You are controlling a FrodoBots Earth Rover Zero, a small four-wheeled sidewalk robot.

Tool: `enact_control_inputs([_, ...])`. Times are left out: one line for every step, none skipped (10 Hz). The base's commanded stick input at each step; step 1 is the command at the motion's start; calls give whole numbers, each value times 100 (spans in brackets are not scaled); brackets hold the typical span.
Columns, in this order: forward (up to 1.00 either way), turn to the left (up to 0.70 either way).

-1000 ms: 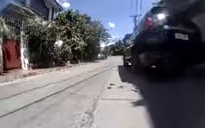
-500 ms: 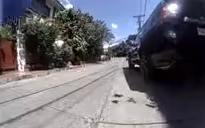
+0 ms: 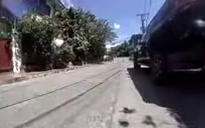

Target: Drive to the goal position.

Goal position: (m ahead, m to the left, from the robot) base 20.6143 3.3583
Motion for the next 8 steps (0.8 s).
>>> enact_control_inputs([100, -6])
enact_control_inputs([100, -40])
enact_control_inputs([100, -40])
enact_control_inputs([100, -40])
enact_control_inputs([100, -40])
enact_control_inputs([100, -24])
enact_control_inputs([100, 3])
enact_control_inputs([100, 9])
